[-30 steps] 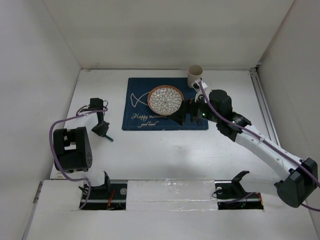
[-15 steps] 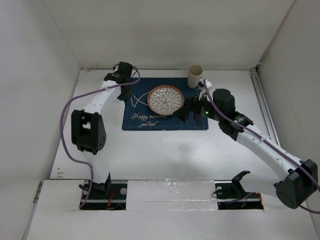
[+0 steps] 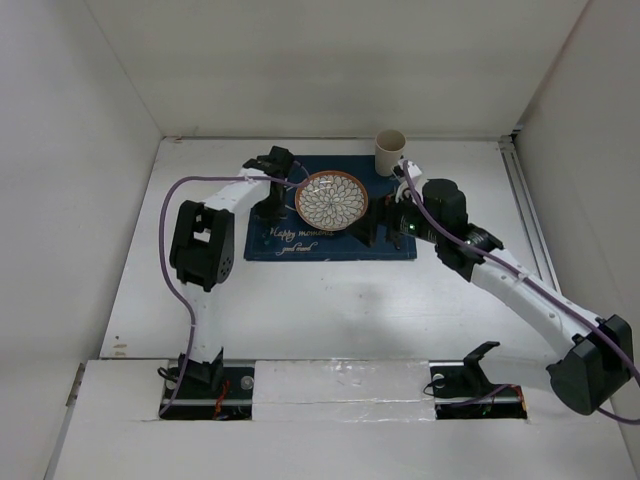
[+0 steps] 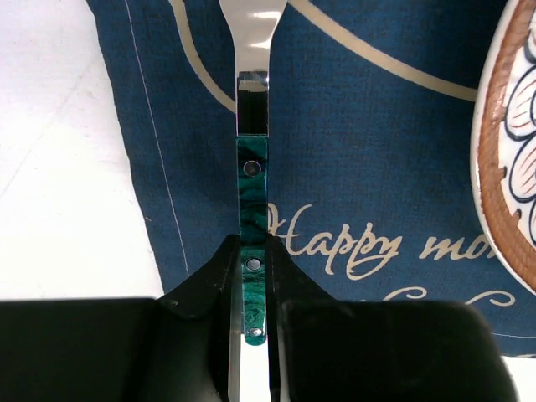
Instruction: Set the dinner table for one person
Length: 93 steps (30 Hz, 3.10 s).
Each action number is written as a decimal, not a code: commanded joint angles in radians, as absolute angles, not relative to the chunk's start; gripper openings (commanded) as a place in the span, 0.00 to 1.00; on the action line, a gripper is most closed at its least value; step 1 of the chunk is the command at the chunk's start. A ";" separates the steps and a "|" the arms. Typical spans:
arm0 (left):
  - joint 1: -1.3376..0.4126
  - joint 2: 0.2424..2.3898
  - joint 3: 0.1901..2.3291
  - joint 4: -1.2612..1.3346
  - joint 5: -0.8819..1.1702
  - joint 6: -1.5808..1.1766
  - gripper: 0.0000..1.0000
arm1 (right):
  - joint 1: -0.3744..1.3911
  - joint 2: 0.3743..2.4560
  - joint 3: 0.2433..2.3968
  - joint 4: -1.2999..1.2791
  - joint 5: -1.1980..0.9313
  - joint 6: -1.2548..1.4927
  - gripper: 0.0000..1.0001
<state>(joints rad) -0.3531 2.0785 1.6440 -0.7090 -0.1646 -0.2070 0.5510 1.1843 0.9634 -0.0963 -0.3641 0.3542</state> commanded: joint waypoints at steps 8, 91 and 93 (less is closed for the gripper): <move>-0.339 2.072 1.677 -0.687 -0.164 -0.198 0.00 | 0.572 1.200 0.963 -0.037 -0.354 0.327 1.00; -0.301 0.757 1.233 -0.653 -0.609 -0.646 1.00 | 0.600 0.552 1.232 -0.965 0.497 0.439 1.00; -0.301 0.650 1.186 -0.675 -0.629 -0.657 1.00 | 0.600 0.490 1.267 -1.003 0.486 0.456 1.00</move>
